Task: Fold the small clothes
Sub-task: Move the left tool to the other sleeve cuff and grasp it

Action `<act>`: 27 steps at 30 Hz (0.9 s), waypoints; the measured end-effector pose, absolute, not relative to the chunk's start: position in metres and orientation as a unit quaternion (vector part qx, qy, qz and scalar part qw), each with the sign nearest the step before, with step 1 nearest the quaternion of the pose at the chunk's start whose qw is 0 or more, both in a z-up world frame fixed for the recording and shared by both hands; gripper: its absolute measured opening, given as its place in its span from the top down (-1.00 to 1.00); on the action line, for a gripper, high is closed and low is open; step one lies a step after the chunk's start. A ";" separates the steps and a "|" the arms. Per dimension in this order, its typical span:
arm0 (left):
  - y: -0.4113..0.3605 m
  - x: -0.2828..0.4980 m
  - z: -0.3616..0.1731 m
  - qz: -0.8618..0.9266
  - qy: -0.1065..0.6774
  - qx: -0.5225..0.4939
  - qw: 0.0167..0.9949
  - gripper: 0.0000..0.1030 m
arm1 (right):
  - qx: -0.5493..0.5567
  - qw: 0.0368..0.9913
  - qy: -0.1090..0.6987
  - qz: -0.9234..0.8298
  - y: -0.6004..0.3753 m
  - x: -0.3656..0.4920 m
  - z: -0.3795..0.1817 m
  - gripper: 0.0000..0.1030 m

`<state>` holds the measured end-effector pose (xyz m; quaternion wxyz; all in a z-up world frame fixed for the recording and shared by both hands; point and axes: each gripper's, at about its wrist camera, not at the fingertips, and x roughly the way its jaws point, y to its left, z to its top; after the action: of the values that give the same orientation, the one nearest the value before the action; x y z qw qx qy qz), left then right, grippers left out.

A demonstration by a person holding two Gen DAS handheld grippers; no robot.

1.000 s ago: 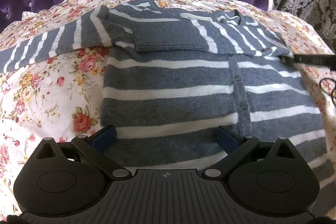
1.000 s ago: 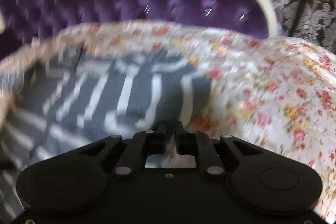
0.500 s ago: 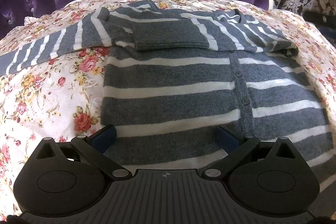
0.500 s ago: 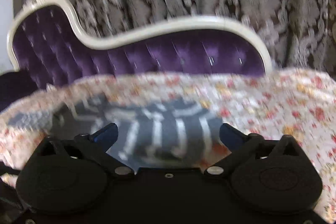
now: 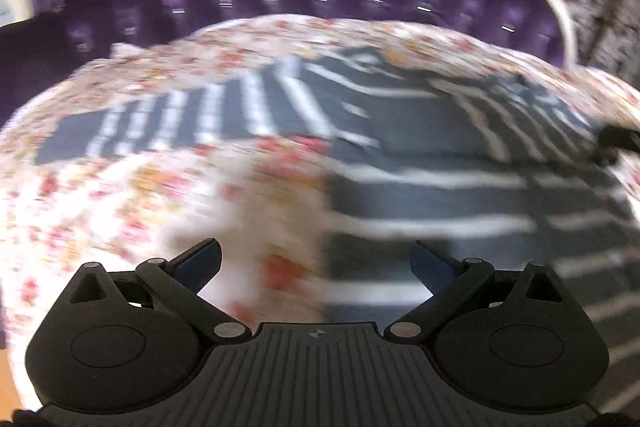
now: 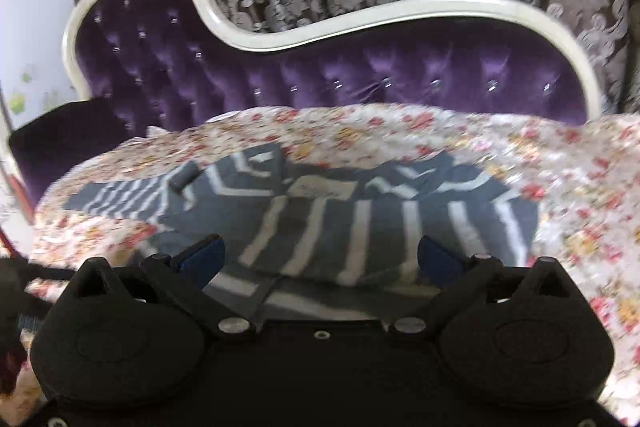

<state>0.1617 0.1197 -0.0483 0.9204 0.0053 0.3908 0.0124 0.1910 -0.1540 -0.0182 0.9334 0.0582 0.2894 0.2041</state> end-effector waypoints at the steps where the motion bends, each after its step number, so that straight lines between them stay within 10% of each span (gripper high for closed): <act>1: 0.131 0.165 -0.044 0.025 0.390 0.004 0.921 -0.97 | 0.068 0.930 0.293 0.212 -0.154 0.190 -0.018 -0.98; 27: 0.307 0.253 -0.057 0.184 0.398 -0.028 0.898 -0.97 | 0.136 0.914 0.264 0.277 -0.132 0.185 -0.021 -0.98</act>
<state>0.2528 0.3070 -0.0571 0.8984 -0.0276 0.3979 0.1840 0.1845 -0.1324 -0.0209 0.9138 0.1356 0.2638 0.2774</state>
